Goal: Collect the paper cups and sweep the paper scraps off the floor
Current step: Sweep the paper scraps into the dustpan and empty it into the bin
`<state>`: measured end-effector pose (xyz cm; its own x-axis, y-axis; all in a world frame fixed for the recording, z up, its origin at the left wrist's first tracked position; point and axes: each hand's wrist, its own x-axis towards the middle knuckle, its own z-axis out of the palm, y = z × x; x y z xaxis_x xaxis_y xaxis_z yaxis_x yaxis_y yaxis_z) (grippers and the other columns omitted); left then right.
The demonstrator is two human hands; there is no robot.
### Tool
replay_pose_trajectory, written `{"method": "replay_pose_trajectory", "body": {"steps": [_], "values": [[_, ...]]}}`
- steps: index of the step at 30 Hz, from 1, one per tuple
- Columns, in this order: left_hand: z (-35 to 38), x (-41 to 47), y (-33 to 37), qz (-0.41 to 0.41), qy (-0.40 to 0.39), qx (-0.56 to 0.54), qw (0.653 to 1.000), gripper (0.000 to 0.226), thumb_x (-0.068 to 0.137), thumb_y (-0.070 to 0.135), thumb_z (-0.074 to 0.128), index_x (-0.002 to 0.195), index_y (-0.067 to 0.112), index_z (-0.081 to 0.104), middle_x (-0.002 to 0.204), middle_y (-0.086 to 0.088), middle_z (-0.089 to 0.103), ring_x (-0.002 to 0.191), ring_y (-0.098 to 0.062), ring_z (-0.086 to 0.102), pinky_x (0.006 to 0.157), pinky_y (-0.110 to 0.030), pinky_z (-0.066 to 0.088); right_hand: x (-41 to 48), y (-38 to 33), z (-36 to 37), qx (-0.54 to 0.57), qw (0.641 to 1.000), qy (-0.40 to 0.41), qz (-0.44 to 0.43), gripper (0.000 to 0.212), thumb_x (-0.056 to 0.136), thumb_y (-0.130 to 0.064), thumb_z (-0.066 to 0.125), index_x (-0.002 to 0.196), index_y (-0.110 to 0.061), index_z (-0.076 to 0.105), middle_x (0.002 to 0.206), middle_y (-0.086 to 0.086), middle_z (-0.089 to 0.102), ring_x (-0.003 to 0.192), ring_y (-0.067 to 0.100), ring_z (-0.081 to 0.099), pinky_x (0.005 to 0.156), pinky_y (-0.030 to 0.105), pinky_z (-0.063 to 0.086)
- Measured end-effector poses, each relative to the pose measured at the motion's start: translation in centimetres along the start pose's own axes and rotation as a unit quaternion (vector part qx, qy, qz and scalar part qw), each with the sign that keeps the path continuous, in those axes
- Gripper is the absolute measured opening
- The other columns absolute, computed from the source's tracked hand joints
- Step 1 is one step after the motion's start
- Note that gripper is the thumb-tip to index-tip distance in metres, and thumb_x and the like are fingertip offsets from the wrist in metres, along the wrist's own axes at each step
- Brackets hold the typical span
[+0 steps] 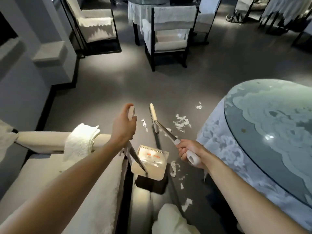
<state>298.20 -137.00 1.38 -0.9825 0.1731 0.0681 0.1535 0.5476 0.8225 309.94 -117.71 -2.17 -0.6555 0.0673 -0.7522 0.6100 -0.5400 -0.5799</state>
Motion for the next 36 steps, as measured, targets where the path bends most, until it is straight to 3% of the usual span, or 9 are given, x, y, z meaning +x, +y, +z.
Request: {"method": "replay_pose_trajectory", "body": {"steps": [5,11,18,25,33,36], "values": [[2.7,12.7,-0.4,-0.034,0.056,-0.006,0.998,0.034,0.098,0.022,0.047,0.130,0.030,0.040,0.080,0.011,0.048,0.059,-0.016,0.056,0.035,-0.012,0.039,9.6,-10.4,2.3,-0.086,0.996,-0.017,0.017,0.013,0.096,0.000,0.044,0.100,-0.009,0.052,0.043,0.000,0.048,0.032,0.003,0.041,0.029,0.014,0.034],[4.1,25.4,-0.9,-0.102,0.124,-0.003,0.987,0.030,0.099,0.021,0.044,0.127,0.031,0.039,0.090,0.000,0.049,0.059,-0.019,0.055,0.036,-0.017,0.045,20.5,-23.1,6.3,-0.145,0.987,-0.050,0.051,0.022,0.094,0.007,0.039,0.082,-0.009,0.047,0.057,0.002,0.035,0.029,0.003,0.035,0.027,0.012,0.027],[4.7,35.8,-2.7,-0.184,0.199,0.019,0.963,0.029,0.098,0.017,0.044,0.123,0.031,0.040,0.086,0.002,0.047,0.053,-0.020,0.055,0.033,-0.021,0.044,31.2,-33.8,10.7,-0.232,0.959,-0.114,0.113,0.014,0.092,0.006,0.040,0.092,-0.003,0.051,0.055,0.004,0.040,0.034,0.006,0.038,0.030,0.014,0.032],[6.8,45.8,-5.8,-0.264,0.275,0.074,0.922,0.032,0.096,0.017,0.042,0.126,0.030,0.038,0.079,0.004,0.048,0.051,-0.020,0.056,0.033,-0.017,0.040,42.8,-43.5,14.0,-0.276,0.925,-0.203,0.166,0.022,0.093,0.006,0.041,0.113,-0.003,0.044,0.061,0.004,0.036,0.035,0.006,0.038,0.031,0.012,0.032],[10.2,50.9,-2.8,-0.344,0.377,0.141,0.849,0.034,0.096,0.019,0.048,0.127,0.032,0.038,0.078,0.003,0.053,0.054,-0.018,0.058,0.037,-0.021,0.042,52.5,-53.9,16.6,-0.368,0.859,-0.276,0.224,0.019,0.092,0.008,0.036,0.086,-0.009,0.042,0.063,0.001,0.031,0.033,0.003,0.036,0.031,0.010,0.028],[12.9,52.9,-0.2,-0.371,0.426,0.149,0.812,0.036,0.095,0.017,0.049,0.127,0.029,0.041,0.086,-0.008,0.059,0.056,-0.020,0.058,0.046,-0.030,0.050,56.5,-57.8,16.6,-0.403,0.826,-0.303,0.251,0.020,0.091,0.009,0.036,0.083,-0.008,0.042,0.062,0.001,0.031,0.032,0.004,0.037,0.030,0.011,0.029]]}}
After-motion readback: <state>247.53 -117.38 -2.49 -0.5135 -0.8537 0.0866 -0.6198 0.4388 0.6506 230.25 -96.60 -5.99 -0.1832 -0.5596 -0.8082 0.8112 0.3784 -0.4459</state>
